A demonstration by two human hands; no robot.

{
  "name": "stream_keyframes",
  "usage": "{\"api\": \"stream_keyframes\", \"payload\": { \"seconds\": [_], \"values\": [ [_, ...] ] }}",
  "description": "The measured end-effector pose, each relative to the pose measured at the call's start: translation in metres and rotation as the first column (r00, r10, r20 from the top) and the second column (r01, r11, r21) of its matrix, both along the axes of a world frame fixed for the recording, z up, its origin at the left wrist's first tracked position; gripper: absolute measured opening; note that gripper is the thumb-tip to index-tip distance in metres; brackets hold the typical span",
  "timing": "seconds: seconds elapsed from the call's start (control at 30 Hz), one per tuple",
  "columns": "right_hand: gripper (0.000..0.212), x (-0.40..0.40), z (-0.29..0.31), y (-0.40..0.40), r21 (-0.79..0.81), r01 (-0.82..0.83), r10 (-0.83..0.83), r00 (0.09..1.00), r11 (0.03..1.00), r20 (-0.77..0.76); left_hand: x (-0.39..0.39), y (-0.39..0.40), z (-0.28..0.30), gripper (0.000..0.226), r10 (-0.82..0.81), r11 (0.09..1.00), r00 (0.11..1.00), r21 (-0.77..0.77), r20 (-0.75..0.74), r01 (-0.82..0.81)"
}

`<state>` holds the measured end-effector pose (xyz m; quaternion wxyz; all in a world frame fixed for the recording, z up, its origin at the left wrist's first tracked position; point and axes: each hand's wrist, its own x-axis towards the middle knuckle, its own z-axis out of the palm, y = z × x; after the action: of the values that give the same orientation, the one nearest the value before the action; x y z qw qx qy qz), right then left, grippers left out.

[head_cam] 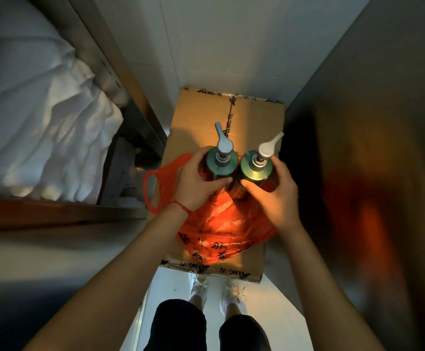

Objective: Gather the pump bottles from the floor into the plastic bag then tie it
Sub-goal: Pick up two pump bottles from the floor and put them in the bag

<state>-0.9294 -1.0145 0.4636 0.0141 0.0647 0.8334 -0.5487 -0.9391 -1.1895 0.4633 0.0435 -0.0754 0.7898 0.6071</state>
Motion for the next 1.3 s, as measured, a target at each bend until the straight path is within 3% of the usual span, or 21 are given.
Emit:
{"api": "stream_keyframes", "payload": {
  "seconds": [0.37,1.0,1.17,1.3],
  "values": [
    [0.066,0.013,0.001,0.003,-0.027,-0.043,0.044,0.998,0.999,0.035,0.013,-0.004,0.003,0.067,-0.054,0.998,0.998,-0.007,0.016,0.055],
    [0.061,0.027,0.020,0.008,-0.047,0.026,-0.022,0.996,0.999,0.088,0.029,-0.007,0.019,0.072,0.040,0.999,0.995,-0.007,0.091,-0.040],
    [0.050,0.056,0.044,0.007,0.107,0.057,-0.065,0.995,0.993,0.078,0.057,-0.008,0.042,0.055,0.039,0.980,0.999,-0.198,0.016,-0.035],
    [0.051,0.087,0.067,0.003,0.392,-0.016,0.027,0.999,0.920,-0.023,0.083,-0.014,0.058,0.053,-0.107,0.832,0.991,-0.553,-0.079,0.046]
  ]
}}
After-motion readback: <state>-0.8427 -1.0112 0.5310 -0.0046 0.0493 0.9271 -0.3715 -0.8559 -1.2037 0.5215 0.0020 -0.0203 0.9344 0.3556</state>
